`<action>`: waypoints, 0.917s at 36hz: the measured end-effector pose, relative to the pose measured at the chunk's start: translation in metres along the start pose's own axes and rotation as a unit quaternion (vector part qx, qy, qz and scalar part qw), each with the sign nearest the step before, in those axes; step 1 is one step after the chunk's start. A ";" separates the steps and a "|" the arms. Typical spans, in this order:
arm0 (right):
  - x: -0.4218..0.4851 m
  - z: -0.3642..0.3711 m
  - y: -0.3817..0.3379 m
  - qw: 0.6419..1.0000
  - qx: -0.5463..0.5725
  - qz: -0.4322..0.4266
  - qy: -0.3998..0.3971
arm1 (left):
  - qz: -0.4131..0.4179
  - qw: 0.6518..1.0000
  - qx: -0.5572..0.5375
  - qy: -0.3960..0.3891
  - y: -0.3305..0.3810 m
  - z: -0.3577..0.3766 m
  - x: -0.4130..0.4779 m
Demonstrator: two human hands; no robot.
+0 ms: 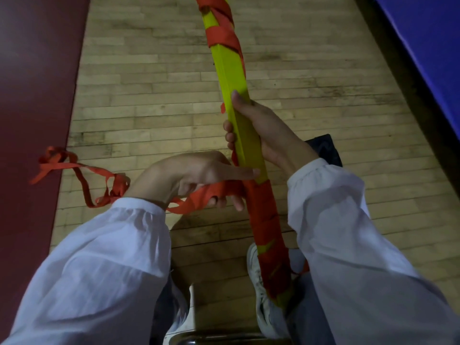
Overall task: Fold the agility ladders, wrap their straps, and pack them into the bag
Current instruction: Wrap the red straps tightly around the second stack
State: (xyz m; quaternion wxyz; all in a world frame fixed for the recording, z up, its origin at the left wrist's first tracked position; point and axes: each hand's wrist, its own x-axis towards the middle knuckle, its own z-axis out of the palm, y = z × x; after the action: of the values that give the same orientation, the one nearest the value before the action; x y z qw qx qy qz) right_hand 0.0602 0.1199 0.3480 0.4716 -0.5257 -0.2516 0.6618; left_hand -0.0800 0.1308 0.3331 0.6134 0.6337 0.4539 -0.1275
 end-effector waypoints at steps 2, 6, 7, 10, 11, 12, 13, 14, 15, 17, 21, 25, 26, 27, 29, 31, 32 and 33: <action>0.001 0.000 0.001 1.000 0.000 -0.010 0.010 | 0.009 1.000 -0.024 -0.003 0.000 0.001 0.003; 0.002 -0.002 0.002 0.999 -0.005 -0.022 0.029 | 0.018 0.997 -0.060 -0.038 0.014 0.008 -0.008; 0.002 -0.003 0.002 0.999 -0.009 -0.025 0.033 | 0.021 0.997 -0.060 -0.034 0.016 0.009 -0.010; 0.002 -0.006 0.002 0.998 -0.036 -0.035 0.041 | 0.025 0.998 -0.051 -0.023 0.019 0.009 -0.015; 0.002 -0.008 0.002 0.997 -0.049 -0.038 0.045 | 0.024 0.998 -0.050 -0.024 0.020 0.008 -0.017; 0.002 -0.008 0.001 0.996 -0.057 -0.040 0.048 | 0.024 0.998 -0.053 -0.031 0.020 0.008 -0.019; 0.002 -0.009 -0.001 0.997 -0.051 -0.040 0.050 | 0.028 0.997 -0.058 -0.038 0.020 0.008 -0.019; 0.002 -0.009 -0.002 0.998 -0.031 -0.038 0.051 | 0.034 0.996 -0.065 -0.043 0.021 0.008 -0.020; 0.002 -0.009 -0.004 0.998 0.002 -0.032 0.047 | 0.041 0.995 -0.079 -0.044 0.021 0.008 -0.020; 0.001 -0.007 -0.007 0.996 0.091 -0.010 0.022 | 0.060 0.991 -0.108 -0.051 0.022 0.007 -0.021; -0.004 -0.007 -0.007 0.959 0.266 0.054 -0.077 | 0.087 0.984 -0.138 -0.077 0.023 0.006 -0.023; -0.005 -0.012 -0.005 0.945 0.296 0.095 -0.098 | 0.091 0.979 -0.148 -0.106 0.022 0.004 -0.025; -0.004 -0.013 -0.005 0.947 0.291 0.100 -0.094 | 0.089 0.979 -0.149 -0.111 0.023 0.004 -0.025; -0.003 -0.013 -0.005 0.949 0.284 0.103 -0.091 | 0.085 0.978 -0.152 -0.118 0.023 0.004 -0.024; -0.001 -0.014 -0.005 0.954 0.260 0.109 -0.102 | 0.077 0.976 -0.159 -0.130 0.024 0.005 -0.023; 0.001 -0.014 -0.004 0.955 0.243 0.120 -0.124 | 0.071 0.973 -0.168 -0.141 0.024 0.006 -0.022; 0.002 -0.015 -0.004 0.953 0.245 0.127 -0.128 | 0.066 0.972 -0.172 -0.146 0.023 0.006 -0.021; 0.002 -0.014 -0.003 0.952 0.246 0.130 -0.130 | 0.062 0.972 -0.173 -0.150 0.023 0.005 -0.021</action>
State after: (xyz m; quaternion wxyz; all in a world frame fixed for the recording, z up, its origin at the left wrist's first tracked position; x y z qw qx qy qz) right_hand 0.0746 0.1211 0.3451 0.4591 -0.3313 -0.0695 0.8214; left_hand -0.0728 0.1211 0.3617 0.7811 0.5187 0.3320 -0.1028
